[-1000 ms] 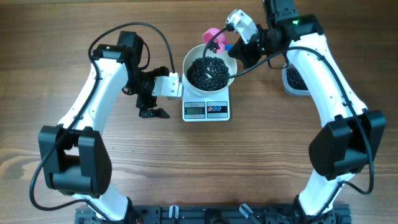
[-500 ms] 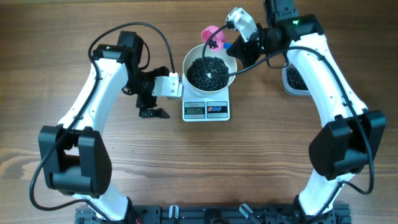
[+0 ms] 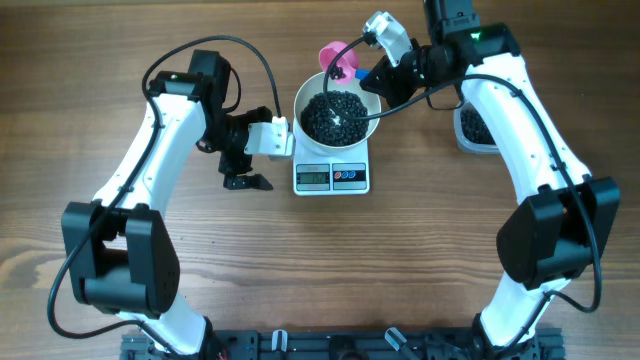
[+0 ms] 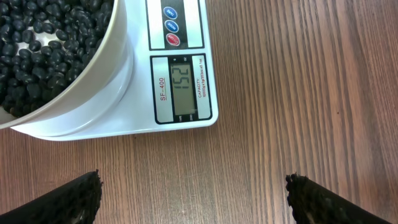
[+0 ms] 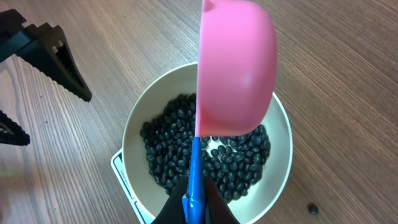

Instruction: Scoop item into bowl and weigh 150g on scale

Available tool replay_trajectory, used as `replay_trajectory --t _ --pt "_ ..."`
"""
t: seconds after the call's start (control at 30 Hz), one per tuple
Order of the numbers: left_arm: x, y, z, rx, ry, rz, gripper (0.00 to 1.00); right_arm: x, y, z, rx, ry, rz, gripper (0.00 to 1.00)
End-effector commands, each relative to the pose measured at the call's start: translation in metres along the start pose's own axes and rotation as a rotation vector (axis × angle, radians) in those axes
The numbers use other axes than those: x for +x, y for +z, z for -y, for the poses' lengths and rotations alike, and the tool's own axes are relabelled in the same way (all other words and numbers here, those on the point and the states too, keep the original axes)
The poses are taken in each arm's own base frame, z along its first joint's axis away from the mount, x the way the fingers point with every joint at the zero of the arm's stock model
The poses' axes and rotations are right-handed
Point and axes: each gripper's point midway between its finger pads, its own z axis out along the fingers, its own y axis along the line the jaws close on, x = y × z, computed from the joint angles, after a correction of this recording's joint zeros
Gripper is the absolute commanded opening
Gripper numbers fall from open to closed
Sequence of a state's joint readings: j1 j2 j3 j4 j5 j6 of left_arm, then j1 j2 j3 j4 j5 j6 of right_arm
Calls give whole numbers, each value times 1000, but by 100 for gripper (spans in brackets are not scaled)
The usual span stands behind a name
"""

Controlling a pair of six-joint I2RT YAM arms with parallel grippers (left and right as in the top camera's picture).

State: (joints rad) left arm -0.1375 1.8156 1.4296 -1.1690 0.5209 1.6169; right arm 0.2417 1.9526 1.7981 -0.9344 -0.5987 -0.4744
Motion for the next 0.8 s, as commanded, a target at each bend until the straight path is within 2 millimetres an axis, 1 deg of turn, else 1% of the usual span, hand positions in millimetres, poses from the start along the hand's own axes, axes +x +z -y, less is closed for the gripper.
replay_trajectory --t 0.0,0.23,0.3,0.47,0.67,0.77 --pt "0 2 2 7 -2 1 100 -8 -6 -8 -29 -1 31 4" --pt "0 2 2 7 -2 1 100 -8 -6 -8 -29 0 30 4" --pt "0 2 2 7 -2 1 100 -5 -4 -8 -32 3 25 4" --pt "0 2 2 7 -3 1 100 21 12 -10 -59 39 -28 4" --pt "0 2 2 7 -2 1 100 37 30 -6 -60 38 -31 4" --pt "0 2 2 7 -3 1 100 52 41 0 -39 40 -47 4"
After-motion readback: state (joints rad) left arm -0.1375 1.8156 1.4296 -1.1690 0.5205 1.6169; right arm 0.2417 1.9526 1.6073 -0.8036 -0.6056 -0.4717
